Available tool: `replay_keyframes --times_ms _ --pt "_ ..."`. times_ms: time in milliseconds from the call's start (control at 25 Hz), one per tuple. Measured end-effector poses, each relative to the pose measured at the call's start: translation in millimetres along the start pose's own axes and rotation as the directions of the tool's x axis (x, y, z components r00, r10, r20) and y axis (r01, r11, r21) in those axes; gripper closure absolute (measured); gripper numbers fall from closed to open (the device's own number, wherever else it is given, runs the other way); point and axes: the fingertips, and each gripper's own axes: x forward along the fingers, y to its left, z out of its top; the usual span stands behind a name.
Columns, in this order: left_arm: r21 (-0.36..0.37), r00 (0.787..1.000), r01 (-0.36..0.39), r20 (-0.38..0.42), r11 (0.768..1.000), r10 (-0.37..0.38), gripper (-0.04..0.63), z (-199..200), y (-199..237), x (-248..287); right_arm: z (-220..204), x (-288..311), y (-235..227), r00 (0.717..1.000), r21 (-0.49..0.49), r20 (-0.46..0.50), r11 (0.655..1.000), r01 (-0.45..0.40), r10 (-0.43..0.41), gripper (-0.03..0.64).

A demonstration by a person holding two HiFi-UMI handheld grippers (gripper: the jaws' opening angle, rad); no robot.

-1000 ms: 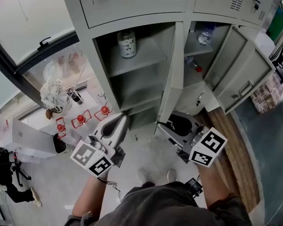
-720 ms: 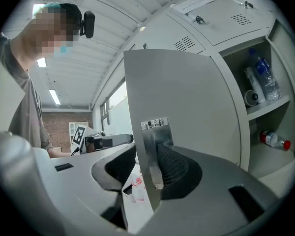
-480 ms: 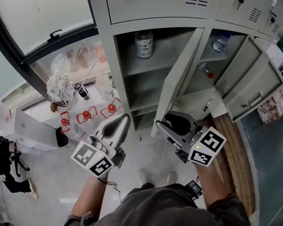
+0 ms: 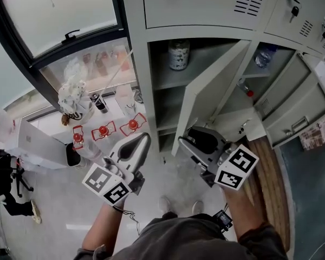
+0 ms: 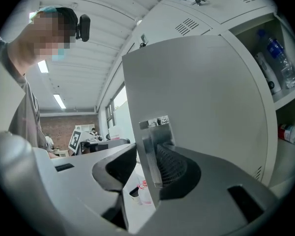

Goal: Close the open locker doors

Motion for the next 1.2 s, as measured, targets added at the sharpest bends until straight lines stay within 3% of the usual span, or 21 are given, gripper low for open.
replay_keyframes --times_ms 1200 --pt "-0.007 0.998 -0.052 0.029 0.999 0.052 0.588 10.6 31.2 -15.2 5.5 54.8 -21.6 1.000 0.011 0.003 1.000 0.001 -0.001 0.517"
